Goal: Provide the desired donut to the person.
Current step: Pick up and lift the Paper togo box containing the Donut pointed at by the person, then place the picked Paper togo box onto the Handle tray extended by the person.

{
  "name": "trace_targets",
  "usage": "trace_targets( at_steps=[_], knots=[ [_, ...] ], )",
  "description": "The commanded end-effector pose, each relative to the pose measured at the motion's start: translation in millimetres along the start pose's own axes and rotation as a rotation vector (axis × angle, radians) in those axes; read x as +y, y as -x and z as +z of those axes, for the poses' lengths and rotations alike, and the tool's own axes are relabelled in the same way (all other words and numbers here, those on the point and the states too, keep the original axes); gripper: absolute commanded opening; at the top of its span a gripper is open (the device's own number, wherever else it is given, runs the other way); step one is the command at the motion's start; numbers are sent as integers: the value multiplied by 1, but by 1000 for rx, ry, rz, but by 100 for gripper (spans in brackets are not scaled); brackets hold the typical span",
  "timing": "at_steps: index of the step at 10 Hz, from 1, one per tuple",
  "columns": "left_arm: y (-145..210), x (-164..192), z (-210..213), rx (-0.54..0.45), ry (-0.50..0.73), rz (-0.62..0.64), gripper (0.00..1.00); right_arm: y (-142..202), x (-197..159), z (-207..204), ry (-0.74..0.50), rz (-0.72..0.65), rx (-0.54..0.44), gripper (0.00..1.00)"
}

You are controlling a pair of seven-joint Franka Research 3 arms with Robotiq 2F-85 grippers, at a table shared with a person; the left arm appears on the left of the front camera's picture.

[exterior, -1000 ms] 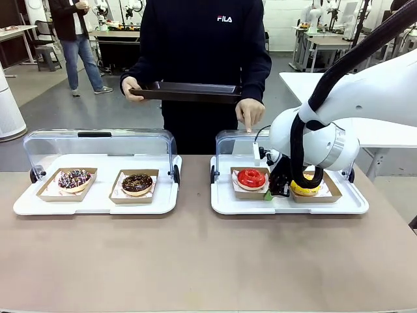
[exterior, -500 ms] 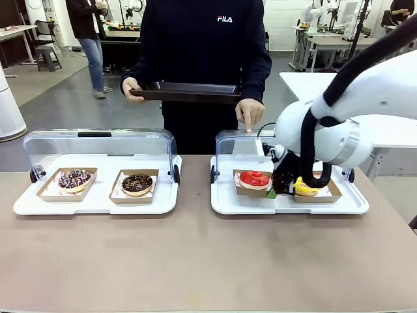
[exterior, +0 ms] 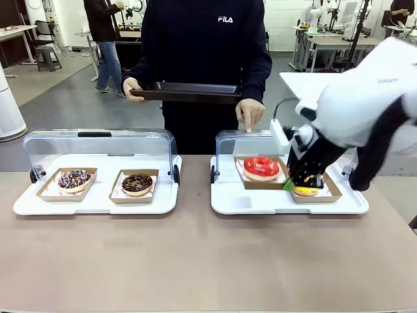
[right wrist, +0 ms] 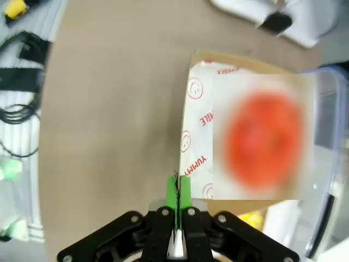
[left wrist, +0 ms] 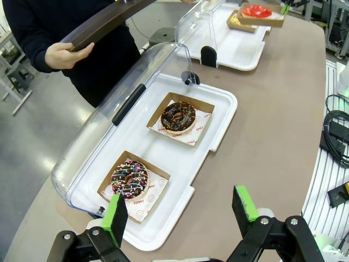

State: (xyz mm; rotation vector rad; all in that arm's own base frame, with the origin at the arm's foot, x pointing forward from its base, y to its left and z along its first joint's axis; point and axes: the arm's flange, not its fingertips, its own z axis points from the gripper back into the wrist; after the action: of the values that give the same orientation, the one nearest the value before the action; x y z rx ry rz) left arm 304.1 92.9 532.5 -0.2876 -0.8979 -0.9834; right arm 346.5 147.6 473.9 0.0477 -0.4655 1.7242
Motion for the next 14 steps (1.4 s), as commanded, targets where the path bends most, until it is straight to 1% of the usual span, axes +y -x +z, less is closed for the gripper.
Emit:
trace_targets(
  at_steps=[1,2,3,4,14],
  knots=[
    [0,0,0,-9,4,0,100,-9,58,38,33,57,-11,0],
    [0,0,0,-9,4,0,100,-16,70,56,46,75,4,0],
    [0,0,0,-9,4,0,100,-20,73,62,67,91,-26,0],
    [0,0,0,-9,4,0,100,-22,25,57,42,71,-10,0],
    [0,0,0,-9,4,0,100,-22,25,57,42,71,-10,0]
  ],
)
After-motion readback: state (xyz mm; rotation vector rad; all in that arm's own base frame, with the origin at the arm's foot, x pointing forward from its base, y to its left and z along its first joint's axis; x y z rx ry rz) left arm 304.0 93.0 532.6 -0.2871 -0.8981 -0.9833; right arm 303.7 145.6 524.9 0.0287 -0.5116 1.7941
